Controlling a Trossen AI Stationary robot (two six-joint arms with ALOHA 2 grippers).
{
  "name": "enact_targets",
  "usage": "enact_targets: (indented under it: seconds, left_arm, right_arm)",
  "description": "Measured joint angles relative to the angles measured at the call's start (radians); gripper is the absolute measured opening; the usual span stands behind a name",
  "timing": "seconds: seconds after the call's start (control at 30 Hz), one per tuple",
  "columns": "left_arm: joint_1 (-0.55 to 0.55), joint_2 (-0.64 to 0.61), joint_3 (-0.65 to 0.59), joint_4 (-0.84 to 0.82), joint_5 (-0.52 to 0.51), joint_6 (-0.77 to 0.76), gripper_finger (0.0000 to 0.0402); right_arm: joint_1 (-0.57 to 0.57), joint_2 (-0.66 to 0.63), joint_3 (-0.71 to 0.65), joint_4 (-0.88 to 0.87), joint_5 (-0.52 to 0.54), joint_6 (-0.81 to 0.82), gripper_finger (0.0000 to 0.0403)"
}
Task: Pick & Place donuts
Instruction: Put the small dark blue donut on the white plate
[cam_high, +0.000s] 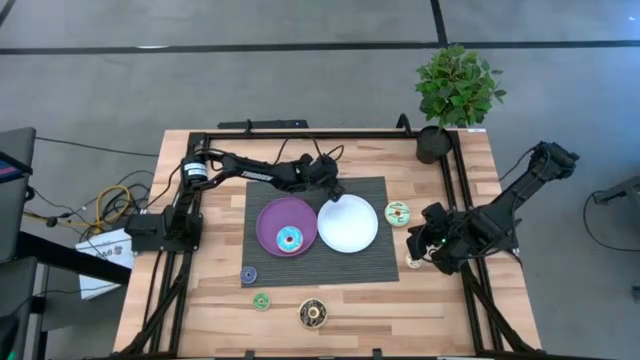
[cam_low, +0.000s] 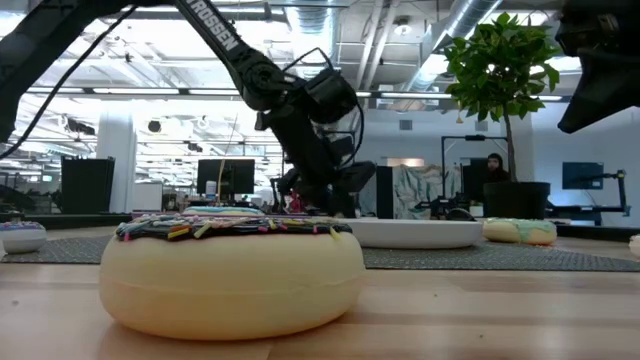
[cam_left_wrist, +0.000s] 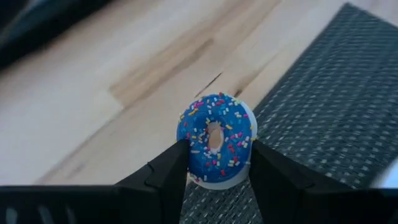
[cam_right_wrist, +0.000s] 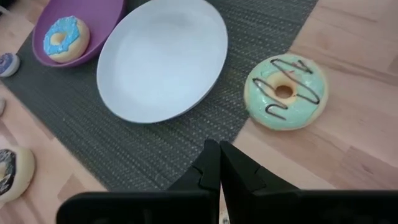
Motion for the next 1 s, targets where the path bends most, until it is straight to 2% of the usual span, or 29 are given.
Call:
enact_targets:
  seconds: [0.23, 0.57, 0.83, 1.0]
  left_arm:
    - [-0.024, -0.088, 0.0, -0.043, 0.006, 0.217, 0.0152]
    - [-0.095, -0.133, 0.002, -0.063, 0.144, 0.406, 0.0152]
    - [-0.171, -0.132, 0.002, -0.074, 0.141, 0.474, 0.0152]
    - [-0.204, -0.108, 0.001, -0.068, 0.119, 0.462, 0.0152]
  right_arm:
    - [-0.024, 0.0, 0.0, -0.02, 0.037, -0.025, 0.0]
    - [-0.042, 0.0, 0.0, -0.086, 0.077, -0.03, 0.0]
    - [-0.037, -0.002, 0.001, -0.126, 0.1, -0.031, 0.0]
    - [-0.028, -0.002, 0.001, -0.134, 0.1, -0.032, 0.0]
